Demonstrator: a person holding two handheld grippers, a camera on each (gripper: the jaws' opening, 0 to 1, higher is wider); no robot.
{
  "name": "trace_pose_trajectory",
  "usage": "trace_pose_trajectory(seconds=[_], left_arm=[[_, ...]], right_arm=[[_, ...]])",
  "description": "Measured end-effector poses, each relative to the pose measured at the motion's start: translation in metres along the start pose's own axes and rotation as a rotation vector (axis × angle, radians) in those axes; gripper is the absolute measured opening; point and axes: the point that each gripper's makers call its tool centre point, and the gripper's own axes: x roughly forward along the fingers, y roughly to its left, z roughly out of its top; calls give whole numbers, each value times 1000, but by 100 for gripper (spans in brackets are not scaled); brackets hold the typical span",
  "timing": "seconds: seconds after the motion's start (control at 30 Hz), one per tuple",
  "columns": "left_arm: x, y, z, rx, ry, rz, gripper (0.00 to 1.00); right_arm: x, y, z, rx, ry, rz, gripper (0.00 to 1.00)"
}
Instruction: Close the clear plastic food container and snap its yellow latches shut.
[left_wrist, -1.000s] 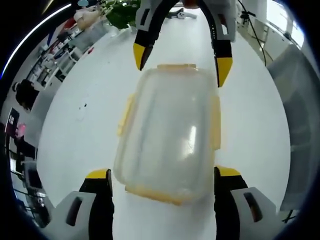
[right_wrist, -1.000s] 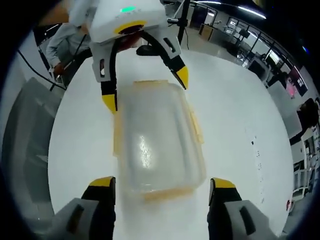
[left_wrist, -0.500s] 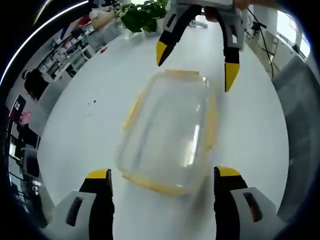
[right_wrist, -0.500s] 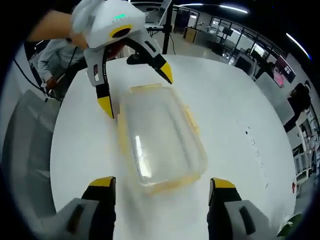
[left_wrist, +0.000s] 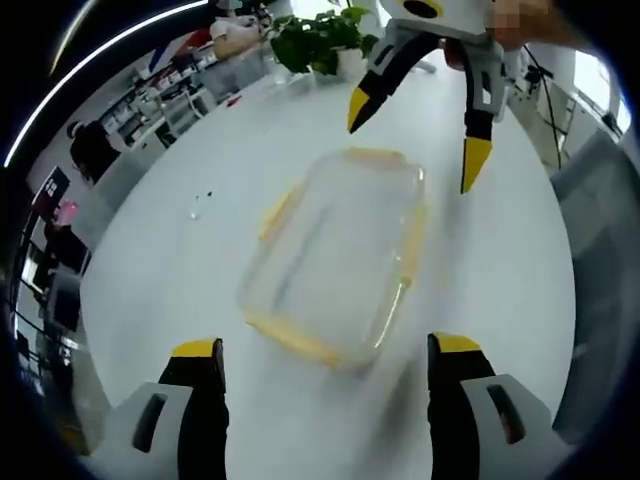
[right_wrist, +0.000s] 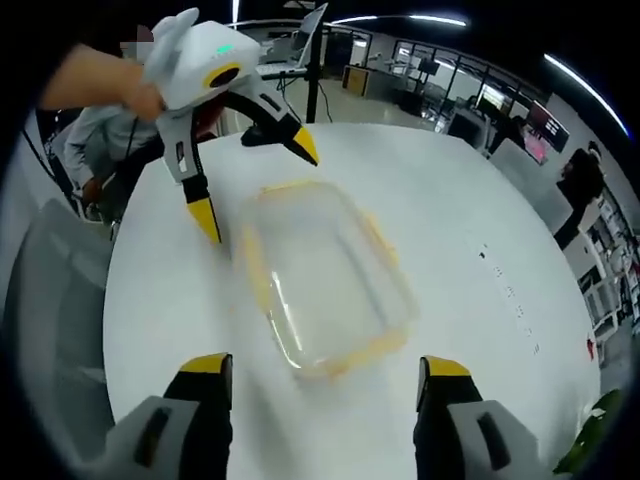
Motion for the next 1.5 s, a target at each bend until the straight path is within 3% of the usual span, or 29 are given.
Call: trace_pose_trajectory(seconds=[0.43,1.0,1.5], left_arm=[[-20,-1,-9,-102,-80,66,81],[-45,-32,-20,-232,-184,90,82],[-63,-55,-37,-309,-210,108,81]], right_arm=[[-15,15,-10,93,-87,-54,73],[-33,46,-31,169,-163,-82,73],[-50,71,-45,222,-222,-112,72]])
